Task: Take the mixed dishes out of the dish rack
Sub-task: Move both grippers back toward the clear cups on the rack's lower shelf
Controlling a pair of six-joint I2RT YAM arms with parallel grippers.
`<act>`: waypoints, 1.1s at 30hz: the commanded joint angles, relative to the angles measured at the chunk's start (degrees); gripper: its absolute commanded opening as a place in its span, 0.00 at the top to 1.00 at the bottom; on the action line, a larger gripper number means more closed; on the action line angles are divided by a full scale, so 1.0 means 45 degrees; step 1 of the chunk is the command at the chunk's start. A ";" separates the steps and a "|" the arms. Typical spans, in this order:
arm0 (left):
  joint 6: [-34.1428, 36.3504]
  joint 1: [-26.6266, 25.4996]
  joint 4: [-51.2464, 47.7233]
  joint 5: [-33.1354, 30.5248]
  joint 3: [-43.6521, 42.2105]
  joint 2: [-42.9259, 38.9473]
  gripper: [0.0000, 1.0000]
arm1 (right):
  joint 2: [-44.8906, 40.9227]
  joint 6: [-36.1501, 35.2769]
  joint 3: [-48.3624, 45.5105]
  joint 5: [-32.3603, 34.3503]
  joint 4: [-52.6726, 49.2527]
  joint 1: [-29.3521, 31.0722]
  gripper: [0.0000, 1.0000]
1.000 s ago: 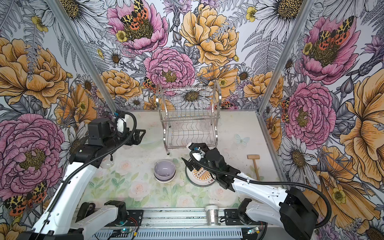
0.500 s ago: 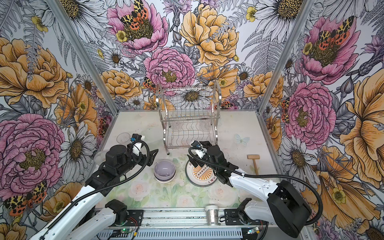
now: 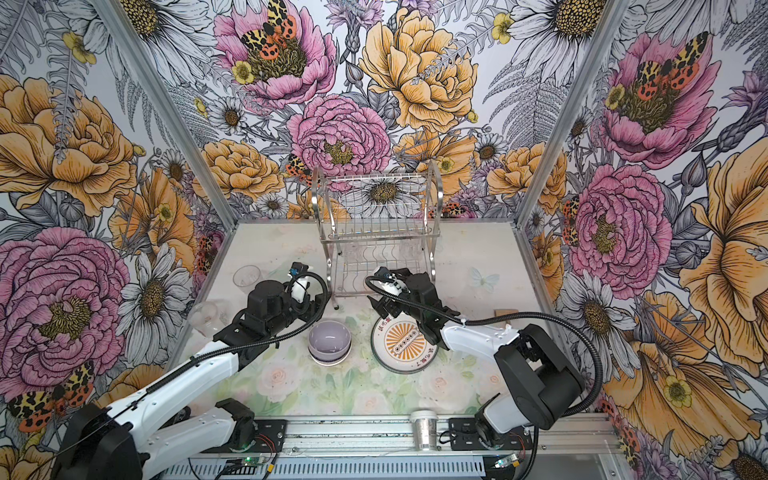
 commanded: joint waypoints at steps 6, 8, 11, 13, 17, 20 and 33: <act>-0.0213 0.0072 0.2145 0.0297 0.0537 0.1989 0.33 | 0.1647 -0.0212 0.1089 -0.1353 0.1164 -0.0465 0.00; -0.0214 0.0110 0.2348 0.0343 0.0673 0.2424 0.35 | 0.1959 -0.0357 0.1285 -0.1446 0.1190 -0.0531 0.00; -0.0277 0.0181 0.2399 0.0487 0.1003 0.2984 0.38 | 0.2410 -0.0472 0.1670 -0.1544 0.1308 -0.0679 0.00; -0.0272 0.0247 0.2437 0.0469 0.1148 0.3266 0.40 | 0.2674 -0.0507 0.1943 -0.1673 0.1267 -0.0777 0.00; -0.0331 0.0360 0.2749 0.0496 0.1195 0.3691 0.45 | 0.3182 -0.0806 0.2443 -0.2003 0.1161 -0.0900 0.00; -0.0376 0.0380 0.2920 0.0559 0.1215 0.3980 0.47 | 0.3556 -0.1027 0.2785 -0.2299 0.1133 -0.1012 0.00; -0.0613 0.0403 0.3390 0.0720 0.1547 0.5072 0.62 | 0.5581 -0.2014 0.4866 -0.3319 0.1065 -0.1354 0.00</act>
